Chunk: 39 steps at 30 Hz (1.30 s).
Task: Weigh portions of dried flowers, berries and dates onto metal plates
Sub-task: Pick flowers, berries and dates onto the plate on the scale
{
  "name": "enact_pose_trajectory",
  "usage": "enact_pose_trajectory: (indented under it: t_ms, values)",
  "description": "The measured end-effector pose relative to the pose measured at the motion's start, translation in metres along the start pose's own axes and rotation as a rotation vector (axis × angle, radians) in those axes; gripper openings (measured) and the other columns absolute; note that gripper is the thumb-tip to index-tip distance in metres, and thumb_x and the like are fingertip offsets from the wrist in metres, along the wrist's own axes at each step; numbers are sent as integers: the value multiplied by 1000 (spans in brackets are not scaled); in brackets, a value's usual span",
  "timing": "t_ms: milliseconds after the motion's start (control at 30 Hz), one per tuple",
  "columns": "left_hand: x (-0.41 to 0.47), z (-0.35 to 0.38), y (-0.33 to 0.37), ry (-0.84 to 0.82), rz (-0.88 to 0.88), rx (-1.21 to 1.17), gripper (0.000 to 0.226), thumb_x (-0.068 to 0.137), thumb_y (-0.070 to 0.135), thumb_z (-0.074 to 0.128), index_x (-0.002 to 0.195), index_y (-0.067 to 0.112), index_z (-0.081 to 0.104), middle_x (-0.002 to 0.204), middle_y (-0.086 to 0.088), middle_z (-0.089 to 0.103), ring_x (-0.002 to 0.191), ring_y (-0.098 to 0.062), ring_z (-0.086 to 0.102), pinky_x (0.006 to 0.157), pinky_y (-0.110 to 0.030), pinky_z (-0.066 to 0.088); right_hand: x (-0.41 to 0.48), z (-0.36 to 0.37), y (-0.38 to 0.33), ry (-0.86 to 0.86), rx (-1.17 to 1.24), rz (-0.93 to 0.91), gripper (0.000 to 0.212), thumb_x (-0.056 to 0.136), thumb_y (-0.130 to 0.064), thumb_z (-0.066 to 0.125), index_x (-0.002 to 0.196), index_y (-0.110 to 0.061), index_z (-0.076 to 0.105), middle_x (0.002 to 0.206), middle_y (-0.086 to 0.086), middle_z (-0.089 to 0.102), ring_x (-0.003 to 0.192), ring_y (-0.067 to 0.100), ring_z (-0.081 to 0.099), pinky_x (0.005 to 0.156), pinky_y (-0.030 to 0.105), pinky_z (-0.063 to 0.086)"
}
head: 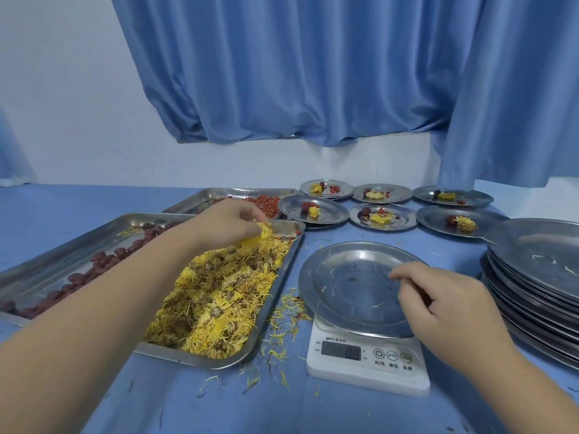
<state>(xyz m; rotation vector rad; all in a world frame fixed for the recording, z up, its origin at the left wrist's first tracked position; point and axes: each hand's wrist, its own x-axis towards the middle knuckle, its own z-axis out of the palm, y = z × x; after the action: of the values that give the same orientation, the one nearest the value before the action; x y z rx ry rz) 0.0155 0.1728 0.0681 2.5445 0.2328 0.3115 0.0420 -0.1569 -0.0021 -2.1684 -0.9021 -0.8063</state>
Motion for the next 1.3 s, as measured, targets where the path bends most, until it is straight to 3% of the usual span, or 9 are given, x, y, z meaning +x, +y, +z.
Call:
enact_pose_trajectory:
  t_ms: [167, 300, 500, 667, 833, 933, 1033, 1100, 1300]
  values:
    - [-6, 2, 30, -57, -16, -313, 15, 92, 25, 64, 104, 31, 70, 100, -11, 65, 80, -22, 61, 72, -28, 57, 3, -6, 6, 32, 39, 48, 22, 78, 0, 63, 85, -19, 72, 50, -13, 54, 46, 1, 47, 46, 29, 45]
    - [-8, 38, 64, -162, 92, -246, 14, 90, 30, 66, 103, 34, 70, 101, -2, 71, 81, -19, 66, 68, -22, 56, 5, -9, 11, 50, 42, 56, 20, 82, -2, 60, 85, -19, 70, 46, -13, 47, 44, 2, 45, 45, 29, 43]
    - [1, 97, 91, -317, 162, -180, 14, 85, 32, 70, 98, 32, 69, 83, 5, 72, 70, -7, 64, 75, -30, 52, 3, -4, 10, 53, 30, 37, 22, 79, -15, 50, 86, -20, 71, 50, -14, 49, 45, 5, 43, 48, 31, 46]
    - [8, 102, 87, -302, 162, -56, 14, 87, 45, 63, 97, 38, 71, 96, 18, 71, 92, 1, 64, 85, -25, 49, 1, -2, 7, 31, -13, -2, 22, 77, -12, 52, 85, -20, 72, 55, -13, 57, 48, 7, 47, 47, 30, 48]
    - [-6, 76, 69, -220, 176, -155, 19, 90, 47, 59, 103, 39, 70, 103, 25, 69, 98, 8, 61, 89, -23, 46, -2, 1, -2, 14, -37, -108, 23, 79, -13, 51, 85, -17, 73, 58, -12, 61, 49, 11, 56, 45, 31, 50]
    - [-22, 57, 47, -155, 182, -236, 14, 92, 40, 60, 98, 37, 72, 97, 30, 69, 91, 14, 61, 80, -16, 44, -5, 8, -16, 43, -44, -256, 29, 81, -16, 44, 82, -14, 73, 57, -7, 62, 48, 17, 57, 43, 29, 47]
    - [-38, 30, 19, -109, 161, -222, 15, 94, 38, 58, 98, 36, 72, 96, 30, 69, 87, 12, 63, 74, -13, 45, -2, 23, -40, 29, -58, -435, 29, 81, -11, 44, 74, -9, 71, 55, 1, 58, 47, 27, 53, 41, 32, 44]
    - [-44, 5, -1, -59, 126, -169, 15, 95, 39, 56, 98, 37, 71, 94, 27, 70, 86, 6, 65, 75, -20, 48, 7, 37, -60, 10, -51, -494, 27, 82, -11, 44, 75, -9, 70, 54, 2, 54, 46, 26, 49, 40, 32, 40]
    - [-44, -76, -84, 200, -69, -9, 18, 95, 42, 56, 90, 32, 69, 81, 14, 70, 74, -1, 62, 62, -18, 43, 21, 85, -113, -56, -67, -354, 17, 80, -11, 53, 83, -14, 69, 60, -2, 55, 51, 19, 51, 38, 30, 39]
